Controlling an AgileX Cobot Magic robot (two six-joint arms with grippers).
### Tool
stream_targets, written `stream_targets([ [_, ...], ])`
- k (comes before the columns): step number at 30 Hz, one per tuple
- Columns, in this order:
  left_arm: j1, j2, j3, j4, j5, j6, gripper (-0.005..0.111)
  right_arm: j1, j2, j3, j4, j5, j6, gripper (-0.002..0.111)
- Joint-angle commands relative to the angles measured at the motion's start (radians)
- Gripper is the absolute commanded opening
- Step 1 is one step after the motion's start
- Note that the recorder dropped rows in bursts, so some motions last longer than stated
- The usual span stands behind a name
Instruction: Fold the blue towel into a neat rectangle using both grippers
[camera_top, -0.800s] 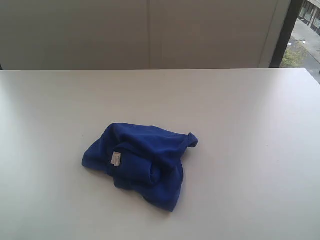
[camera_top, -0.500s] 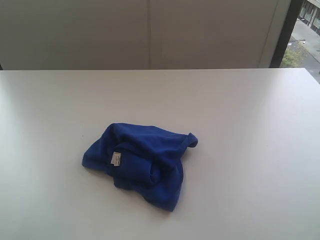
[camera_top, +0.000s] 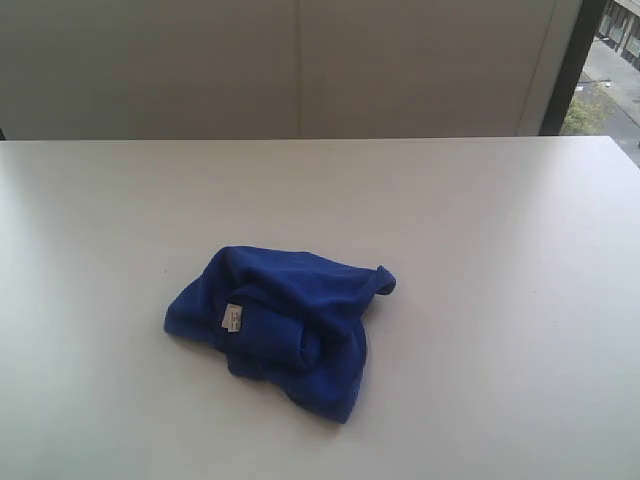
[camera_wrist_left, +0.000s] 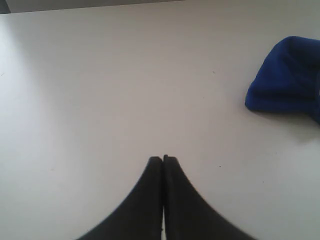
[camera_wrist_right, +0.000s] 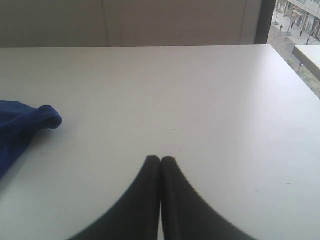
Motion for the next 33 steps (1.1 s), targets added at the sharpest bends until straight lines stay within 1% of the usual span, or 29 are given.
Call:
stream_targets([
  [1, -0.009, -0.004, 0.004, 0.000, -0.022, 0.000, 0.000, 0.002, -0.006, 0.005, 0.001, -0.009, 0.004, 0.000],
  [10, -0.009, -0.004, 0.004, 0.000, -0.067, -0.001, 0.000, 0.002, -0.006, 0.005, 0.001, -0.009, 0.004, 0.000],
  [15, -0.009, -0.004, 0.004, 0.000, -0.120, -0.004, 0.000, 0.002, -0.006, 0.005, 0.001, -0.009, 0.004, 0.000],
  [18, -0.009, -0.004, 0.004, 0.000, -0.197, -0.004, 0.000, 0.002, -0.006, 0.005, 0.001, -0.009, 0.004, 0.000],
  [23, -0.009, -0.004, 0.004, 0.000, -0.426, -0.009, 0.000, 0.002, -0.006, 0.005, 0.001, -0.009, 0.004, 0.000],
  [25, -0.009, -0.004, 0.004, 0.000, -0.487, -0.060, 0.000, 0.002, -0.006, 0.005, 0.001, -0.009, 0.004, 0.000],
  [27, -0.009, -0.004, 0.004, 0.000, -0.550, -0.162, 0.000, 0.002, -0.006, 0.005, 0.001, -0.009, 0.004, 0.000],
  [28, -0.009, -0.004, 0.004, 0.000, -0.618, -0.243, 0.000, 0.002, -0.006, 0.005, 0.001, -0.009, 0.004, 0.000],
  [29, -0.009, -0.004, 0.004, 0.000, -0.646, -0.243, 0.000, 0.002, -0.006, 0.005, 0.001, -0.009, 0.004, 0.000],
  [31, -0.009, -0.004, 0.004, 0.000, -0.656, -0.245, 0.000, 0.002, -0.006, 0.005, 0.001, -0.009, 0.004, 0.000],
  [33, -0.009, -0.004, -0.007, 0.000, -0.554, -0.264, 0.000, 0.002, -0.006, 0.005, 0.001, -0.009, 0.004, 0.000],
])
